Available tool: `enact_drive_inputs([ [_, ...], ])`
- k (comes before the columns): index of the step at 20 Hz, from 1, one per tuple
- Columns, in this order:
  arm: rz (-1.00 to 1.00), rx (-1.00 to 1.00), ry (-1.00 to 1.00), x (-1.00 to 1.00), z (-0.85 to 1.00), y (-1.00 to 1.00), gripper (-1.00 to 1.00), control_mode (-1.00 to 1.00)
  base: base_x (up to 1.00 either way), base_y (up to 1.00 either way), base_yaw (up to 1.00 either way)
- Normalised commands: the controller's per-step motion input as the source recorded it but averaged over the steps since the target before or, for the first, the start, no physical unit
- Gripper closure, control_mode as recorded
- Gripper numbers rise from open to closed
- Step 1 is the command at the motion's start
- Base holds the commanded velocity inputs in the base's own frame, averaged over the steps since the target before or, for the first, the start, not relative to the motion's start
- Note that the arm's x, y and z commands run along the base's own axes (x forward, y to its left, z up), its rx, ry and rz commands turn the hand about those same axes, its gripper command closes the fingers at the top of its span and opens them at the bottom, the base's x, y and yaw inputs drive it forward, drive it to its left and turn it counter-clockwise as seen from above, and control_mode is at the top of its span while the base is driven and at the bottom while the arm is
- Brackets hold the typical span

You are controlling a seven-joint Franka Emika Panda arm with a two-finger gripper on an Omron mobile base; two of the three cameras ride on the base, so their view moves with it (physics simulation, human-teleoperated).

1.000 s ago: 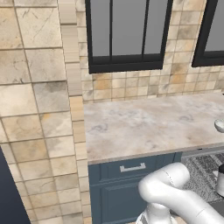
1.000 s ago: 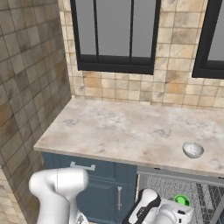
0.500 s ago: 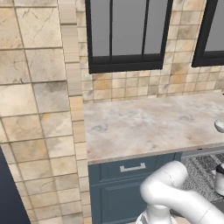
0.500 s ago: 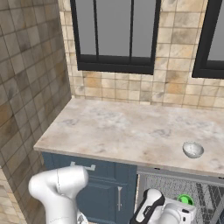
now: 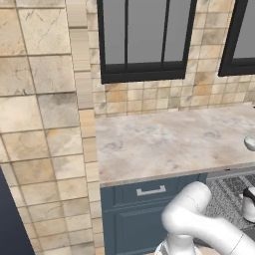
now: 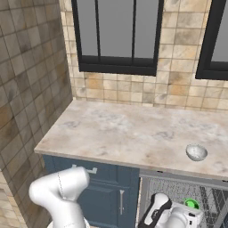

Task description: Pick up the cup and bowl from the counter, place them in the dishwasher, and close the dishwasher door.

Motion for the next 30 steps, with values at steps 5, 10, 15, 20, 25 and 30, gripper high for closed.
enact_drive_inputs([
  [5, 0.00, 0.00, 0.00, 0.23, -0.39, -0.23, 1.00, -1.00, 0.00, 0.00, 0.00],
  [10, 0.00, 0.00, 0.00, 0.21, -0.35, -0.23, 1.00, -1.00, 0.00, 0.00, 0.00],
  [15, 0.00, 0.00, 0.00, 0.12, -0.34, -0.15, 1.00, -1.00, 0.00, 0.00, 0.00],
  [20, 0.00, 0.00, 0.00, -0.06, -0.25, -0.01, -1.00, -1.00, 0.00, 0.00, 0.00],
  [25, 0.00, 0.00, -0.03, -0.21, -0.04, -0.06, -1.00, -1.00, 0.00, 0.00, 0.00],
  [30, 0.00, 0.00, -0.05, -0.13, 0.00, -0.21, -1.00, -1.00, 0.00, 0.00, 0.00],
])
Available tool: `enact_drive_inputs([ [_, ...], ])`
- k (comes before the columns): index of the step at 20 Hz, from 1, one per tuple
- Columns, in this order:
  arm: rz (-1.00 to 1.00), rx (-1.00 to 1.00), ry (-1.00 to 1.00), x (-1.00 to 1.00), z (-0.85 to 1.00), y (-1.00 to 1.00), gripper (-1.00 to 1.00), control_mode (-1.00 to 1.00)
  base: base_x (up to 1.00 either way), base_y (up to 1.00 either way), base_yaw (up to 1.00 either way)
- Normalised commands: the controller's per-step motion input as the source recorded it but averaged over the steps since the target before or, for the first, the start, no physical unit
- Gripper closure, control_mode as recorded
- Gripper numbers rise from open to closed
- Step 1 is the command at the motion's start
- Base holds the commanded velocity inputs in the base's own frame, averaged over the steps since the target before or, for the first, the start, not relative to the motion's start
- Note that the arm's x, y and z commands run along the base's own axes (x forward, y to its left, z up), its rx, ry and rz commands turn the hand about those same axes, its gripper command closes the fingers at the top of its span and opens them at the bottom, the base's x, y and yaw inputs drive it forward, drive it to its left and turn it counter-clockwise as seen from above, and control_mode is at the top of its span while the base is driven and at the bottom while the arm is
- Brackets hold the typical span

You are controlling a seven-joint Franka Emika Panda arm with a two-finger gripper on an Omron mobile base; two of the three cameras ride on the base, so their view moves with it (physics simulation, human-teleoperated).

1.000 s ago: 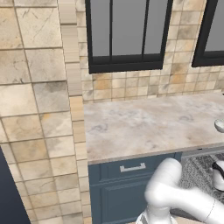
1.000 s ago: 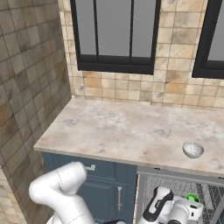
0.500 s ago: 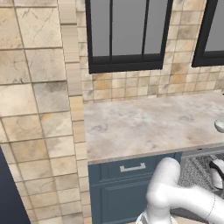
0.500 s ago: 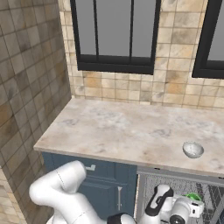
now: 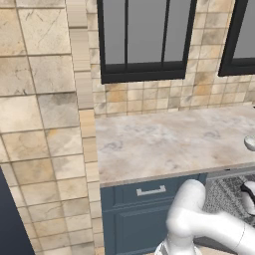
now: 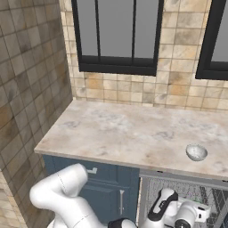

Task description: Pick up the cup and bowl from the counter, place them in the dishwasher, and close the dishwasher door.

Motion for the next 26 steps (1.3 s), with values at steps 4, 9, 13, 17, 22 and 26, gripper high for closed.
enact_drive_inputs([
  [4, 0.00, 0.00, -0.09, -0.21, 0.17, -0.13, -1.00, -1.00, 0.00, 0.00, 0.00],
  [9, 0.00, -0.05, -0.08, -0.31, 0.34, 0.00, -1.00, -1.00, 0.00, 0.00, 0.00],
  [13, 0.01, -0.12, -0.05, -0.41, 0.34, 0.23, -1.00, -1.00, 0.00, 0.00, 0.00],
  [17, 0.05, -0.15, -0.02, -0.41, 0.27, 0.53, -1.00, -1.00, 0.00, 0.00, 0.00],
  [22, 0.07, -0.16, 0.00, -0.26, 0.30, 0.65, -1.00, -1.00, 0.00, 0.00, 0.00],
  [26, 0.03, -0.10, 0.00, -0.09, 0.56, 0.41, -1.00, -1.00, 0.00, 0.00, 0.00],
])
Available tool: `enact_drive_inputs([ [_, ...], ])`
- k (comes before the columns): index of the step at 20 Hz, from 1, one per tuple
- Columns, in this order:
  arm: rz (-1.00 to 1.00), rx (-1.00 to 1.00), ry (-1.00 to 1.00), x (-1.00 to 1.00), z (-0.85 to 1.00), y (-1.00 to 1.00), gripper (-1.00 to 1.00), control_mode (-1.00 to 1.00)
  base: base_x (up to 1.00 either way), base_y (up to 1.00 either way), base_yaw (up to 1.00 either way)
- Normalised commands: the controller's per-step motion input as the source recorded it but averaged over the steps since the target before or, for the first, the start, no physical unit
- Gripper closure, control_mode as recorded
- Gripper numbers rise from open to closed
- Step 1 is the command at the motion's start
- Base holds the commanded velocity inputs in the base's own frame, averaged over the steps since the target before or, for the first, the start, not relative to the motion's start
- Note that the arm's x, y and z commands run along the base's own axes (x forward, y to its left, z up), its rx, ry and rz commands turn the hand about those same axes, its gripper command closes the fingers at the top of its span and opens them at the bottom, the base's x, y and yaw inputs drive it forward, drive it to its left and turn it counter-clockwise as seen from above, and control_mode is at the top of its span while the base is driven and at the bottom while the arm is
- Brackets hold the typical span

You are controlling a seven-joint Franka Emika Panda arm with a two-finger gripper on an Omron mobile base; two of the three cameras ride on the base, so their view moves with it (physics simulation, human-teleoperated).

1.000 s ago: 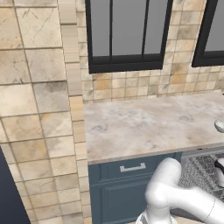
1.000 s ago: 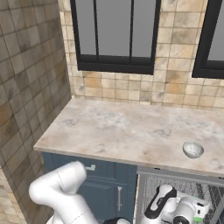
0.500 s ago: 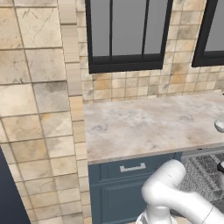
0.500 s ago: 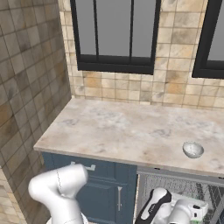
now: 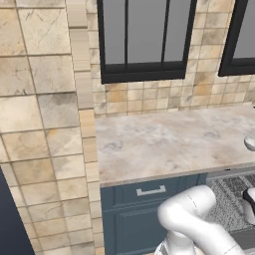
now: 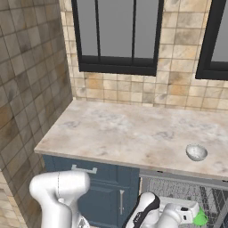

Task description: Pick up the cup and bowl from the counter, place them in the dishwasher, and close the dishwasher door.

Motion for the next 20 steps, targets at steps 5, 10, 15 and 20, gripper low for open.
enact_drive_inputs([
  [5, 0.00, 0.00, 0.03, -0.04, 0.78, 0.08, -1.00, -1.00, 0.00, 0.00, 0.00],
  [10, 0.00, 0.00, 0.17, 0.00, 0.74, 0.12, -1.00, -1.00, 0.00, 0.00, 0.00],
  [15, 0.00, 0.00, 0.28, 0.00, 0.61, 0.28, -1.00, -1.00, 0.00, 0.00, 0.00],
  [20, 0.00, 0.02, 0.34, 0.00, 0.52, 0.34, -1.00, -1.00, 0.00, 0.00, 0.00],
])
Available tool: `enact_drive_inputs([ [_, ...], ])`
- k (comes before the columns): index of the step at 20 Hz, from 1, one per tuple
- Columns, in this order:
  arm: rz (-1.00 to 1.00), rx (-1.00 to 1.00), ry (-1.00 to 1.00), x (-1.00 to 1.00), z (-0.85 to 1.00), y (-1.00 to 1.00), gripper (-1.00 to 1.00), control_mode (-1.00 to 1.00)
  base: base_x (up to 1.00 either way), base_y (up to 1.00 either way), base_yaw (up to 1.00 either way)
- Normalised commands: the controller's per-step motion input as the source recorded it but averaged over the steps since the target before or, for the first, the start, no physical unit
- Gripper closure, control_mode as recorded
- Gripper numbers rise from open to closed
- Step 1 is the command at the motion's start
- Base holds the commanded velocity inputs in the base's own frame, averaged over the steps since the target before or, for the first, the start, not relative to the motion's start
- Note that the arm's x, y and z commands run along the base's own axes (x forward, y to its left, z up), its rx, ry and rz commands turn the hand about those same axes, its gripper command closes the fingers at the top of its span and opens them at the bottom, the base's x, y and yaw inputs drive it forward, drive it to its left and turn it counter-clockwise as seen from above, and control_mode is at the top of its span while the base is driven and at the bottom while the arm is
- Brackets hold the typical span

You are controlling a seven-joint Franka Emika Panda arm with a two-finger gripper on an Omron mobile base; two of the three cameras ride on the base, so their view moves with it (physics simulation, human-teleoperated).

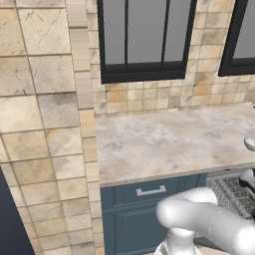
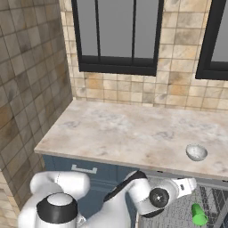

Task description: Pick up the cup and bowl from the counter, place them in the dishwasher, and close the dishwasher door.

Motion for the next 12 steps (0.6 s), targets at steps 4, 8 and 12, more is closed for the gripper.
enact_drive_inputs([
  [4, 0.00, 0.05, 0.25, 0.00, 0.56, 0.13, -1.00, -1.00, 0.00, 0.00, 0.00],
  [8, 0.00, 0.00, 0.11, 0.00, 0.52, 0.00, -1.00, -1.00, 0.00, 0.00, 0.00],
  [12, 0.00, 0.00, 0.06, 0.00, 0.61, -0.04, -1.00, -1.00, 0.00, 0.00, 0.00],
])
